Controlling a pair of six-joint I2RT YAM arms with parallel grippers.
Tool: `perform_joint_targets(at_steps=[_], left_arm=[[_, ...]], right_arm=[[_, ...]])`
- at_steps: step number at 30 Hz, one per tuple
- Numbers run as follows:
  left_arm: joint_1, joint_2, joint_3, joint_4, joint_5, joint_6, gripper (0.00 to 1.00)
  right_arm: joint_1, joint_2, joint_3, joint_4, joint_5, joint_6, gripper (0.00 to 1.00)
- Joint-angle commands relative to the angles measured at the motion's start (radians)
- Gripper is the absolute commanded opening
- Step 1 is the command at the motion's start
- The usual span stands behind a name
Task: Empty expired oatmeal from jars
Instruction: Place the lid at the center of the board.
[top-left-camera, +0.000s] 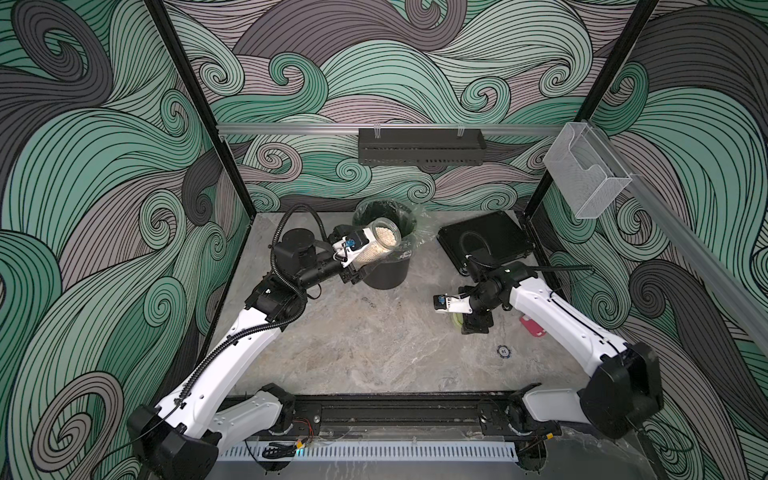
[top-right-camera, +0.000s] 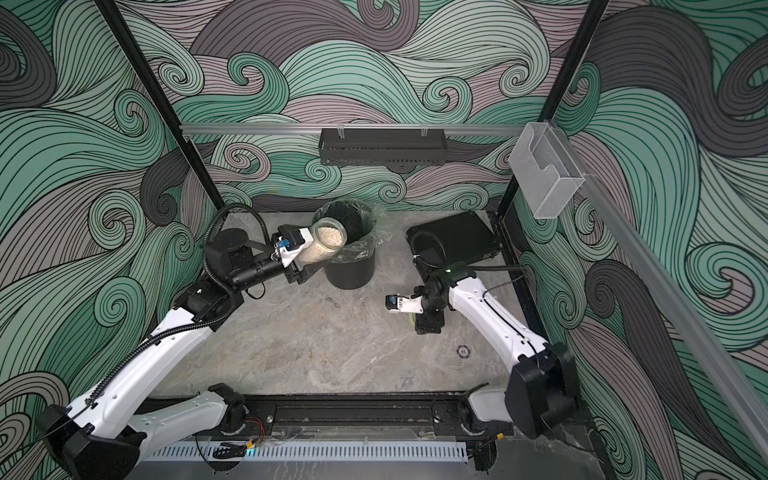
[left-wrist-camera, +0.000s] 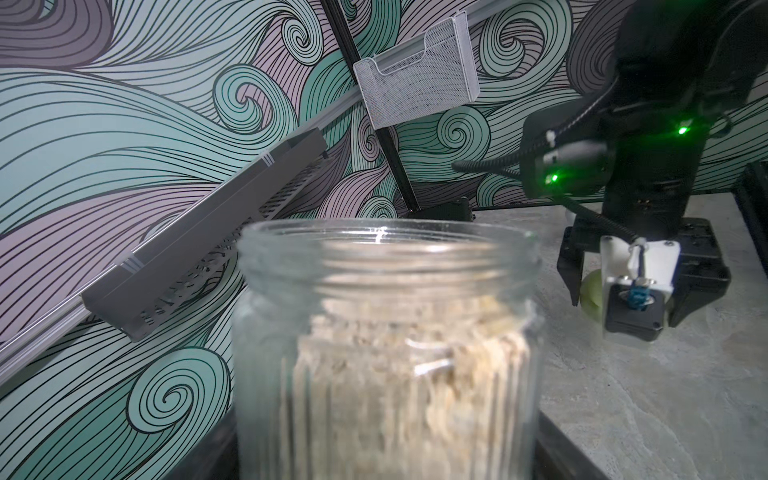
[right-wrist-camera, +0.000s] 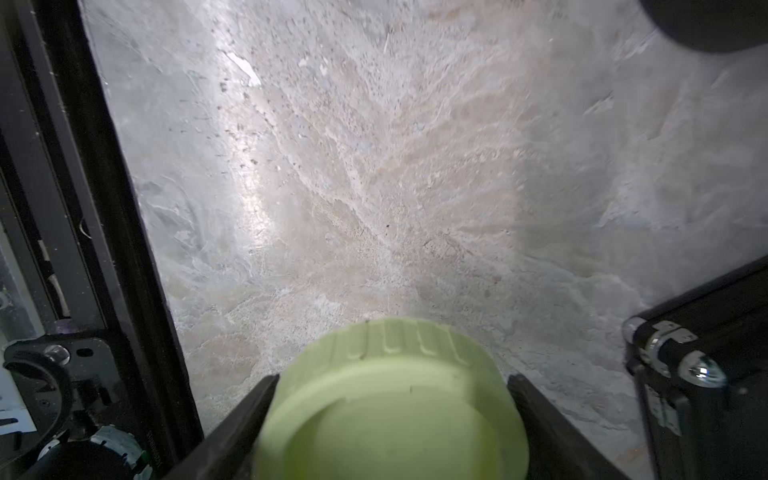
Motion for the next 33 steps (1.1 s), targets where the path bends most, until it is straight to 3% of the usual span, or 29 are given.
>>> perform_joint_targets(at_steps=[1, 3, 6, 14, 19, 20, 24, 33], left_arm=[[0.008, -0.052, 0.037, 0.129, 0.001, -0.009, 0.00], [0.007, -0.058, 0.039, 0.117, -0.005, -0.002, 0.00], [0.011, -0.071, 0.042, 0.099, -0.012, 0.005, 0.00], [0.013, -0.076, 0.049, 0.074, -0.011, 0.007, 0.00], [0.014, -0.078, 0.050, 0.057, -0.017, 0.011, 0.00], [0.014, -0.080, 0.050, 0.050, -0.020, 0.016, 0.00], [0.018, -0.090, 0.039, 0.035, -0.025, 0.025, 0.00], [0.027, -0.101, 0.033, 0.021, -0.017, 0.026, 0.00]], right_arm=[[-0.010, 0.064, -0.012, 0.060, 0.064, 0.080, 0.02], [-0.017, 0.106, -0.023, 0.088, 0.083, 0.103, 0.02], [-0.027, 0.142, -0.049, 0.141, 0.099, 0.113, 0.15], [-0.046, 0.205, -0.113, 0.302, 0.106, 0.142, 0.23], [-0.046, 0.251, -0.097, 0.313, 0.102, 0.157, 0.38], [-0.047, 0.258, -0.096, 0.314, 0.101, 0.156, 0.41], [-0.042, 0.273, -0.098, 0.310, 0.091, 0.156, 0.75], [-0.032, 0.272, -0.107, 0.299, 0.072, 0.163, 0.99]])
